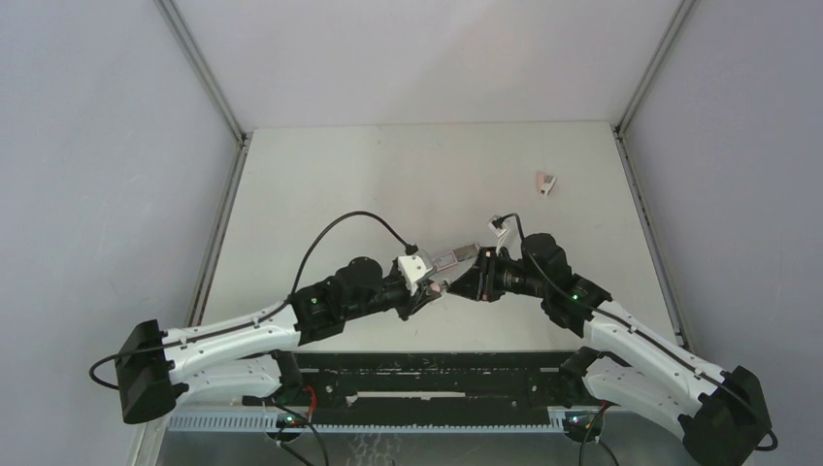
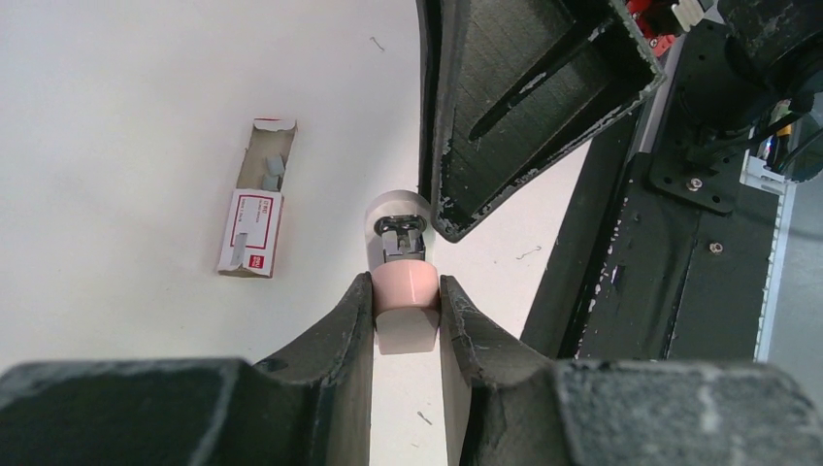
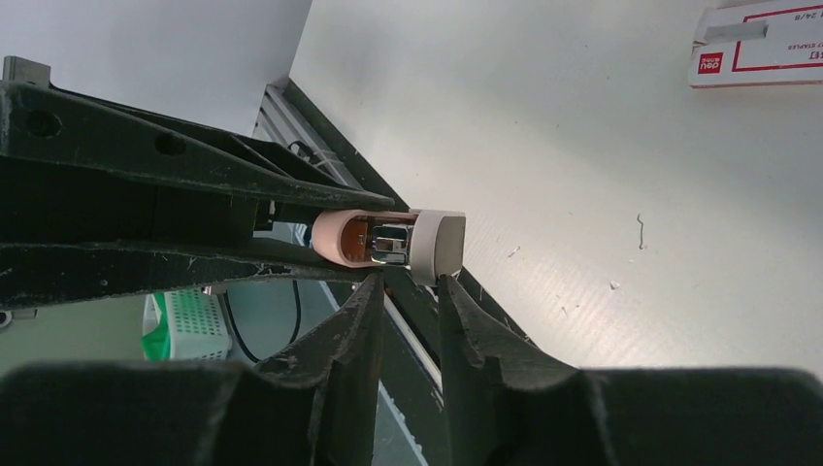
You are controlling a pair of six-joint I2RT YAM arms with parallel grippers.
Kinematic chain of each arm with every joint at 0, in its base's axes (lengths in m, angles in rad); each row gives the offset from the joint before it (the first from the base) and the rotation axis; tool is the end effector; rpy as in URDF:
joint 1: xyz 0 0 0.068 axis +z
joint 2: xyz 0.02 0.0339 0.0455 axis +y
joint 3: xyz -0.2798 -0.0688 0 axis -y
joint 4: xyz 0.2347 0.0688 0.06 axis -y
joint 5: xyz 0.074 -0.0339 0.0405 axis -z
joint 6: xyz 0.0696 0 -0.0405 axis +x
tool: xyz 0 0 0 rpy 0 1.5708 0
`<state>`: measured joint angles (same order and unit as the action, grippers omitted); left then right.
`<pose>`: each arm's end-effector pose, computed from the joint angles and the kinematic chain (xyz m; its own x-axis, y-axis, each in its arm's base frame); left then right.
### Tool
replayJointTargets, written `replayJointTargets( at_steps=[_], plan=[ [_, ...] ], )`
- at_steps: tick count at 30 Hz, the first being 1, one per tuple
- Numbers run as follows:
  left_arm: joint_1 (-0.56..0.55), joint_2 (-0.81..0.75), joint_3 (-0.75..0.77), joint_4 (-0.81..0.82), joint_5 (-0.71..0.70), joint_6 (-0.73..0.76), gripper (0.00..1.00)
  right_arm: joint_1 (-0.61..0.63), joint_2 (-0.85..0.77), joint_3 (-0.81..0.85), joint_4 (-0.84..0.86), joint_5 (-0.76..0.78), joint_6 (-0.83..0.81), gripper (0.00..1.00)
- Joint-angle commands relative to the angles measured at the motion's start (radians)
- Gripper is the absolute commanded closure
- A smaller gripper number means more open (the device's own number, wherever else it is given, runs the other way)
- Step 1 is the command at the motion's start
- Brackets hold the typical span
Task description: Load the staples into the stapler
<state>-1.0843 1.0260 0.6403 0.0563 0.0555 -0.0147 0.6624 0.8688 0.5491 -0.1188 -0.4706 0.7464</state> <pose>0.1138 -0.2235 0.2737 -0.1646 0.2797 -0.9459 0.9048 0.4246 -0.0319 0.1416 0.1504 0.2526 -0.8378 0.1141 -0.5340 -0.4127 0.5079 0.7561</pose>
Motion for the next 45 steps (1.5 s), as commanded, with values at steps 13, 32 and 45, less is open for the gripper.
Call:
replayJointTargets(
  at_steps=[13,32,45],
  plan=[
    [-0.026,-0.009,0.068,0.022,0.001,0.033,1.00,-0.020,0.041,0.047,0.031,0.010,0.032,0.83],
    [-0.032,-0.010,0.071,0.049,-0.008,0.045,1.00,-0.009,0.121,0.046,0.051,-0.037,0.030,0.79],
    [-0.034,-0.014,0.066,0.050,-0.013,0.050,1.00,-0.013,0.153,0.046,0.090,-0.083,0.043,0.87]
  ],
)
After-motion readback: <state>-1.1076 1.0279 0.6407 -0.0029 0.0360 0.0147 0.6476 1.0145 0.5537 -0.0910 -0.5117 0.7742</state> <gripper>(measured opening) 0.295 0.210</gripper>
